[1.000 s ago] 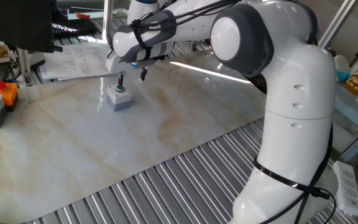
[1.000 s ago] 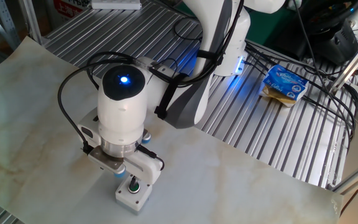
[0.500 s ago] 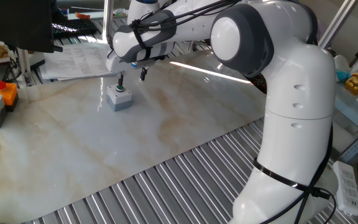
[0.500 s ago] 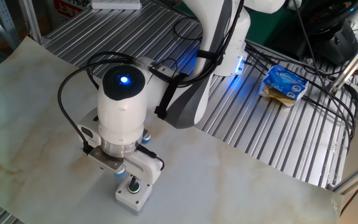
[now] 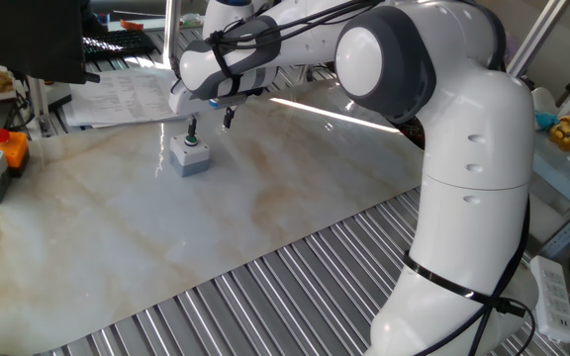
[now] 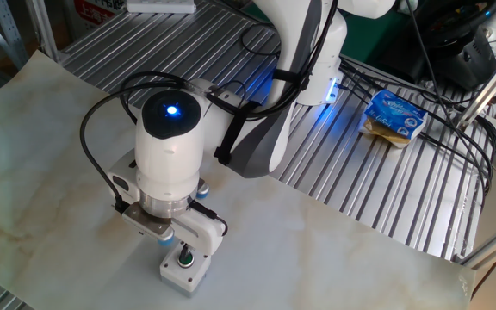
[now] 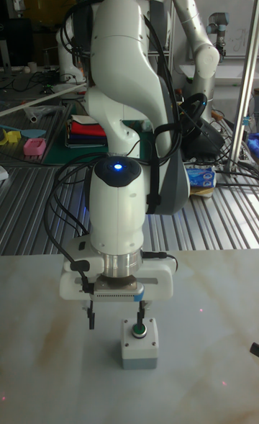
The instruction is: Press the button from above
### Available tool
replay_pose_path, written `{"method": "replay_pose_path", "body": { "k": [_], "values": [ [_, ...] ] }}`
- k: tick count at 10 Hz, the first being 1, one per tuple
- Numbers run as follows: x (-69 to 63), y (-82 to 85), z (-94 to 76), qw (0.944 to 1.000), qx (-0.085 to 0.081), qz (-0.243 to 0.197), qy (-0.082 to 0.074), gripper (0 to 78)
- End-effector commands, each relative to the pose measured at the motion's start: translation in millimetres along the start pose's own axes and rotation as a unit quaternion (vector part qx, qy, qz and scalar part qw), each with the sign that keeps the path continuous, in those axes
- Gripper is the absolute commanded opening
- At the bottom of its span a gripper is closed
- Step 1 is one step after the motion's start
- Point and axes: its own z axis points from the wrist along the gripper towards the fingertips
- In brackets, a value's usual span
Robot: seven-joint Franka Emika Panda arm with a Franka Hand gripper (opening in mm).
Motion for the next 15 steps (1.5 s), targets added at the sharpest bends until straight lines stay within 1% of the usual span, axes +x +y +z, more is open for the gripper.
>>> {"method": "replay_pose_path", "body": {
  "k": [1, 6, 9, 11, 12, 14, 15],
  "values": [
    [13.9, -8.7, 21.5, 0.9999, -0.006, 0.002, -0.013, 77.3],
    [13.9, -8.7, 21.5, 0.9999, -0.006, 0.0, -0.01, 77.3],
    [19.1, -6.1, 25.5, 1.0, -0.006, 0.003, -0.007, 77.3],
    [18.8, -6.2, 25.4, 1.0, -0.005, 0.002, -0.008, 77.3],
    [19.6, -7.7, 26.1, 1.0, -0.006, 0.003, -0.005, 77.3],
    [17.1, -8.1, 24.2, 1.0, -0.007, 0.003, -0.006, 77.3],
    [14.3, -9.5, 21.9, 1.0, -0.007, 0.002, -0.003, 77.3]
  ]
}}
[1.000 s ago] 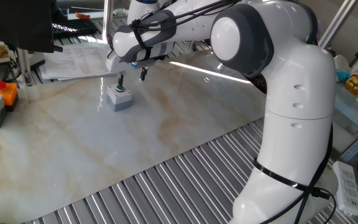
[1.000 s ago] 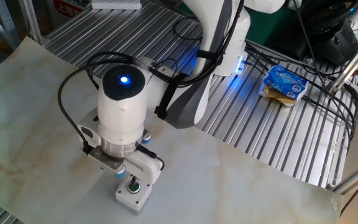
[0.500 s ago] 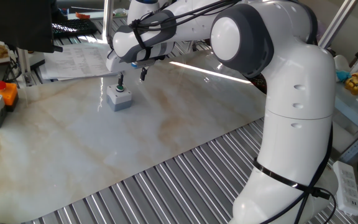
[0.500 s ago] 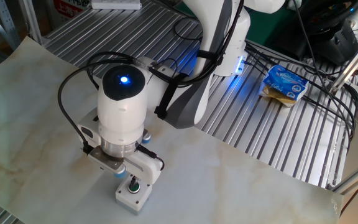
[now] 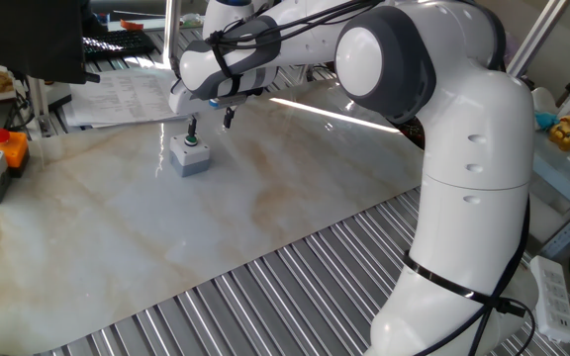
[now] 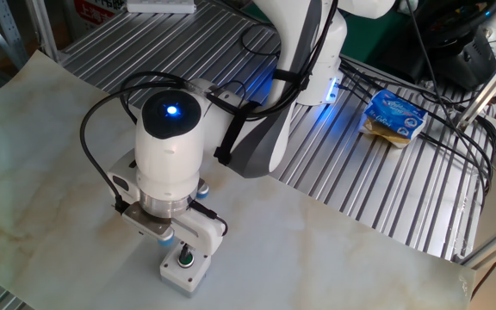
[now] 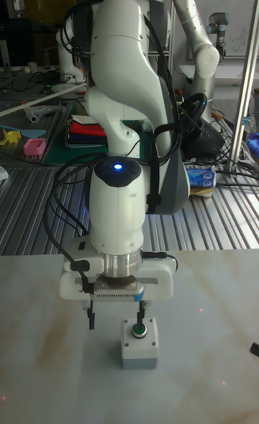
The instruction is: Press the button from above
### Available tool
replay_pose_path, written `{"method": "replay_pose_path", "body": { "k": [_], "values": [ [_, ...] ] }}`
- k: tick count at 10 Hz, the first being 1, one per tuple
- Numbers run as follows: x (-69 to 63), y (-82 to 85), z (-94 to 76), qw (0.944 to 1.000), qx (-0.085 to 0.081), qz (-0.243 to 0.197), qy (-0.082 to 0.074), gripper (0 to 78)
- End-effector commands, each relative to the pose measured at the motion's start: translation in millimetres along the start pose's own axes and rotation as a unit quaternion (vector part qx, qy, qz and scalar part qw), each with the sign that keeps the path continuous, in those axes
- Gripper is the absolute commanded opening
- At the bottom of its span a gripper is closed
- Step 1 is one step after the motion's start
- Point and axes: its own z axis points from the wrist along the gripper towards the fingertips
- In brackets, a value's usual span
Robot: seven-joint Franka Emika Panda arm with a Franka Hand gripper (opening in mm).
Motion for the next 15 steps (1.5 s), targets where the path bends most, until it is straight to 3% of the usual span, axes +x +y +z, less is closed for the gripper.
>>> {"method": "replay_pose_path", "body": {
  "k": [1, 11, 13, 15],
  "values": [
    [14.3, -9.5, 22.0, 1.0, -0.006, 0.003, -0.004, 77.3],
    [14.4, -9.4, 22.0, 1.0, -0.006, 0.006, 0.004, 77.3],
    [14.4, -9.4, 22.0, 0.9999, 0.003, 0.008, 0.009, 77.3],
    [14.4, -9.4, 22.0, 0.9996, 0.002, -0.001, 0.029, 77.3]
  ]
}}
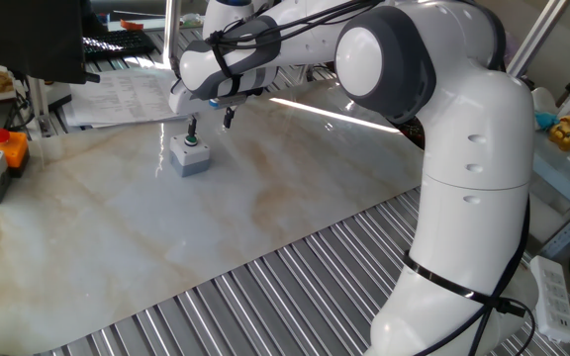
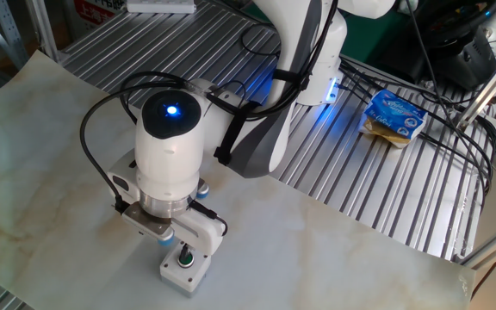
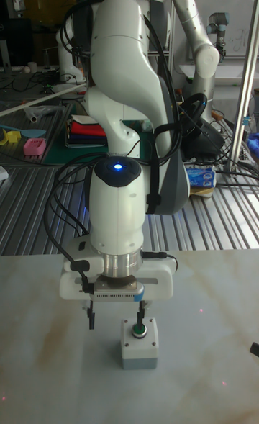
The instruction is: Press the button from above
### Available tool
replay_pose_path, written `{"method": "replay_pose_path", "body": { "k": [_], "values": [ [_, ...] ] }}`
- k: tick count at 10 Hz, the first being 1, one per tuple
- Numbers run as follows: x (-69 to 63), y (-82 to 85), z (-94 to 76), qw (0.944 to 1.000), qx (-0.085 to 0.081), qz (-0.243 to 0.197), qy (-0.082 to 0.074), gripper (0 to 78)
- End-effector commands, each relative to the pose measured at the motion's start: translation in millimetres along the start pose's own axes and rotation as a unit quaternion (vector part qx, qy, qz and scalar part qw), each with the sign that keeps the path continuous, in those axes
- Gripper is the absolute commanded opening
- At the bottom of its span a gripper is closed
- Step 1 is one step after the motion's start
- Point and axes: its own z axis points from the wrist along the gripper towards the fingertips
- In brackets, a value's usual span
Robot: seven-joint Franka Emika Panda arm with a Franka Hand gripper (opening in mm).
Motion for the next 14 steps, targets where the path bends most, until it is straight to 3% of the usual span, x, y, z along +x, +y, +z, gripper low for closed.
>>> {"method": "replay_pose_path", "body": {
  "k": [1, 2, 8, 10, 11, 14],
  "values": [
    [14.3, -9.3, 22.0, 0.9992, 0.005, 0.005, 0.038, 77.3],
    [14.3, -9.3, 22.0, 0.9987, 0.014, 0.007, 0.049, 77.3],
    [14.3, -9.3, 22.0, 0.9979, 0.021, 0.032, 0.052, 77.3],
    [14.3, -9.3, 22.0, 0.9977, 0.018, 0.036, 0.054, 77.3],
    [14.3, -9.3, 22.0, 0.9978, 0.02, 0.043, 0.047, 77.3],
    [14.8, -10.0, 20.7, 0.9976, 0.007, 0.047, 0.051, 77.3]
  ]
}}
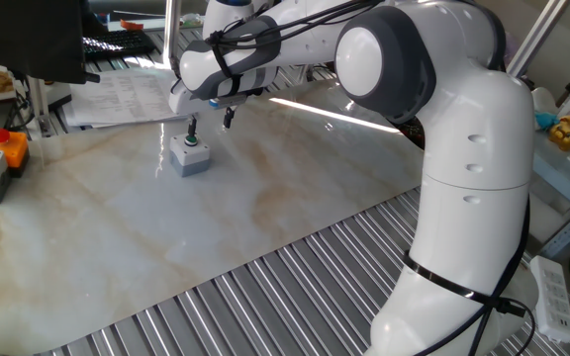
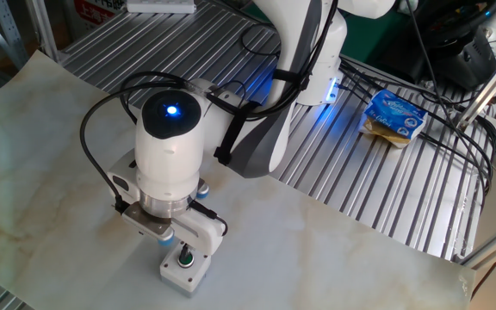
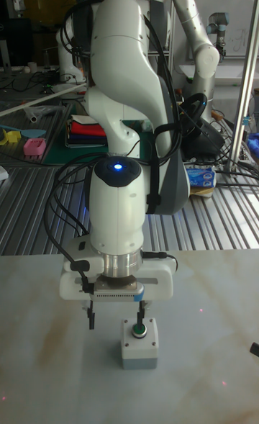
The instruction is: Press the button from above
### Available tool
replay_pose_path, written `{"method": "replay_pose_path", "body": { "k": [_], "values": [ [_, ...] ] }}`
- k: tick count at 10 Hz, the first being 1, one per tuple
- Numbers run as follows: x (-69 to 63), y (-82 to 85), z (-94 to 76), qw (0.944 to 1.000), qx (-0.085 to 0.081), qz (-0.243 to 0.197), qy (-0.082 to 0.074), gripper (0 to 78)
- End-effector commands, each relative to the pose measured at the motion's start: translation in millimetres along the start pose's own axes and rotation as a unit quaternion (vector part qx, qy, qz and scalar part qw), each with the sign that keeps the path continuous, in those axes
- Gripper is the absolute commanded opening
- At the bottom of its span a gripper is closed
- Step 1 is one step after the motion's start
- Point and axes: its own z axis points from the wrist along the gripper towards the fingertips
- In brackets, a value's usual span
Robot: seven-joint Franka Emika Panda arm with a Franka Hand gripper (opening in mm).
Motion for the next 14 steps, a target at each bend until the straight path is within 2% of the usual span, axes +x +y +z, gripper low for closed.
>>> {"method": "replay_pose_path", "body": {
  "k": [1, 3, 7, 9, 12, 14],
  "values": [
    [14.8, -10.2, 20.5, 0.9976, 0.007, 0.046, 0.052, 77.3],
    [14.7, -11.0, 21.1, 0.9984, 0.008, 0.033, 0.046, 77.3],
    [14.5, -12.5, 22.6, 0.9986, 0.005, 0.023, 0.048, 77.3],
    [15.8, -9.9, 26.3, 0.9985, 0.003, 0.023, 0.05, 77.3],
    [17.0, -12.8, 31.2, 0.9988, -0.005, 0.021, 0.045, 77.3],
    [14.7, -8.8, 39.4, 0.999, -0.004, 0.022, 0.039, 77.3]
  ]
}}
